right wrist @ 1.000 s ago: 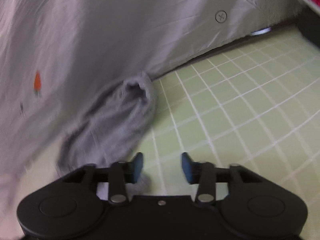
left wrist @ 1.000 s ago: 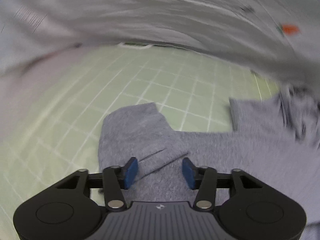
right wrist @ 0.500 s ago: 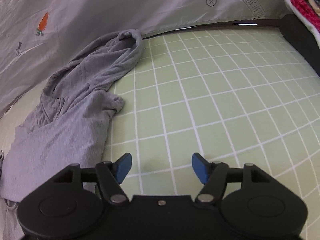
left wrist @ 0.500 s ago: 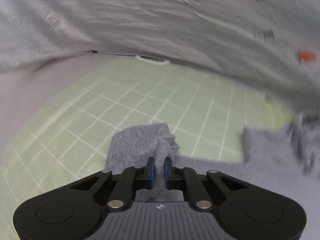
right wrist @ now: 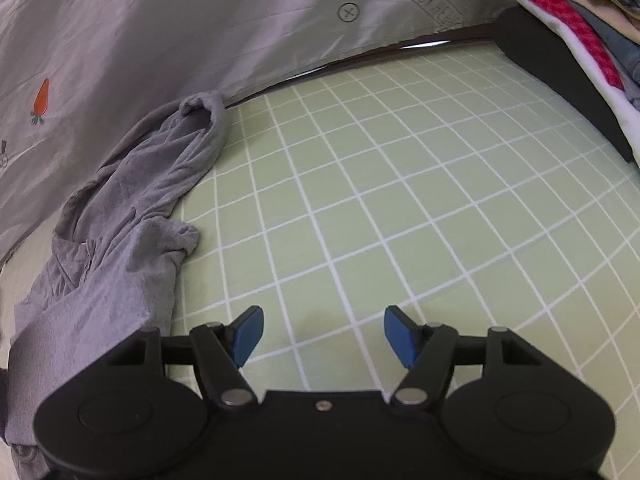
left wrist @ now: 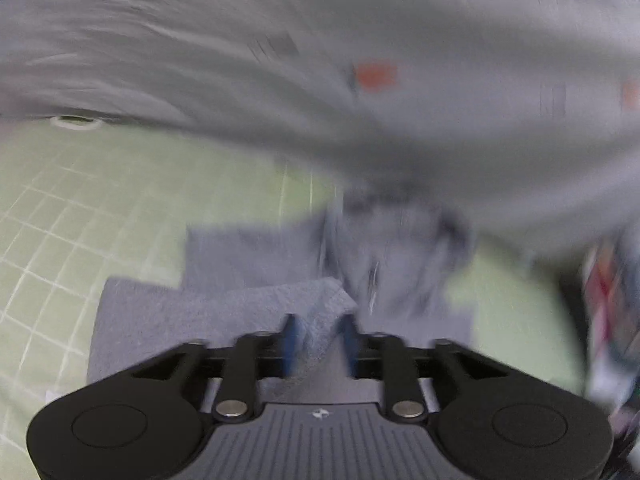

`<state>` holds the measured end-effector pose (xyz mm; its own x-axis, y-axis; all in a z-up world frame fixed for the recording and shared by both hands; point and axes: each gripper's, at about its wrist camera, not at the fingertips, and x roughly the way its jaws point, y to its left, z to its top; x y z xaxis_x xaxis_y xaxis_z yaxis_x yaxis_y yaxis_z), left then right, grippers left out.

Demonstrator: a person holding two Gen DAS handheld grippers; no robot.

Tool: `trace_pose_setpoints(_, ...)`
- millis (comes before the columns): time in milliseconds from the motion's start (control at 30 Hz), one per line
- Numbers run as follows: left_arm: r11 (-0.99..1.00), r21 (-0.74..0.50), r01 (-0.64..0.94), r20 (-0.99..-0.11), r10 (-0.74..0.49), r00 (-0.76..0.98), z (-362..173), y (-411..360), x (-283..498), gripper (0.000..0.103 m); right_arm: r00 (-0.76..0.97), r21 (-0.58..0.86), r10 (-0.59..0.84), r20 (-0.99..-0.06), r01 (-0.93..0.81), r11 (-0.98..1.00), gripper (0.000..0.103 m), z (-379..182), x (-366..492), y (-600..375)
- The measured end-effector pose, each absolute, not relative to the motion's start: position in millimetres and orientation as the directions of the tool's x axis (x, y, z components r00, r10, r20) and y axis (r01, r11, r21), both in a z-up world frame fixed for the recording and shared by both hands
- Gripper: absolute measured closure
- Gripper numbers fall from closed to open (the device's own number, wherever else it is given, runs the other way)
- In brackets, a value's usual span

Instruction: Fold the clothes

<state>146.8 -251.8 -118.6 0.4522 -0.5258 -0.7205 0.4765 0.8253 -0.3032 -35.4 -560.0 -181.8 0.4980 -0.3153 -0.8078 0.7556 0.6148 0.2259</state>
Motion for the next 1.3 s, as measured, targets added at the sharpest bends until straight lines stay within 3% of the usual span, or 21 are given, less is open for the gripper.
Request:
trace_pose_setpoints(67, 0.84, -0.224, 0.495, -0.771, -0.464, 0.437, -128, -264, 139, 0.053, 0.504, 0.234, -0.313, -0.805, 0.755, 0.612, 0.024, -181, -36, -561)
trace_pose_setpoints(100, 0.844, -0.194, 0.5, -0.79, -0.437, 0.431, -132, -269, 136, 0.044, 0.511, 0.24, -0.314, -0.8, 0.753, 0.613, 0.02, -180, -37, -560)
trace_pose_setpoints(133, 0.849, -0.214, 0.484, -0.787, -0.443, 0.429, -131, -262, 135, 0.029, 0.526, 0.247, -0.319, -0.789, 0.746, 0.619, 0.011, -177, -37, -559)
trace_pose_setpoints(167, 0.852, -0.235, 0.467, -0.785, -0.45, 0.427, -131, -256, 134, 0.025, 0.543, 0.253, -0.326, -0.774, 0.737, 0.626, 0.004, -173, -38, -557)
trace_pose_setpoints(233, 0.861, -0.273, 0.43, -0.78, -0.459, 0.426, -129, -242, 133, 0.018, 0.573, 0.259, -0.331, -0.75, 0.714, 0.65, 0.001, -166, -33, -553)
trace_pose_setpoints(400, 0.924, -0.257, 0.284, -0.8, -0.368, 0.474, -130, -202, 140, 0.016, 0.645, 0.324, -0.248, -0.723, 0.633, 0.703, 0.0, -154, -2, -541)
trace_pose_setpoints(733, 0.967, -0.218, 0.135, -0.844, -0.256, 0.472, -150, -156, 168, 0.016, 0.709, 0.485, 0.094, -0.699, 0.374, 0.79, 0.001, -146, 81, -477)
trace_pose_setpoints(900, 0.969, -0.226, 0.101, -0.852, -0.247, 0.461, -163, -147, 170, 0.016, 0.659, 0.522, 0.233, -0.715, 0.282, 0.805, 0.012, -160, 104, -439)
trace_pose_setpoints(1133, 0.973, -0.189, 0.133, -0.849, -0.23, 0.475, -166, -156, 167, 0.009, 0.616, 0.513, 0.275, -0.738, 0.248, 0.822, 0.053, -175, 115, -420)
trace_pose_setpoints(1200, 0.974, -0.178, 0.143, -0.85, -0.226, 0.476, -167, -159, 166, 0.008, 0.611, 0.508, 0.276, -0.742, 0.244, 0.826, 0.054, -177, 116, -418)
trace_pose_setpoints(1300, 0.974, -0.171, 0.148, -0.851, -0.222, 0.476, -167, -160, 166, 0.006, 0.603, 0.502, 0.279, -0.747, 0.238, 0.831, 0.072, -180, 118, -415)
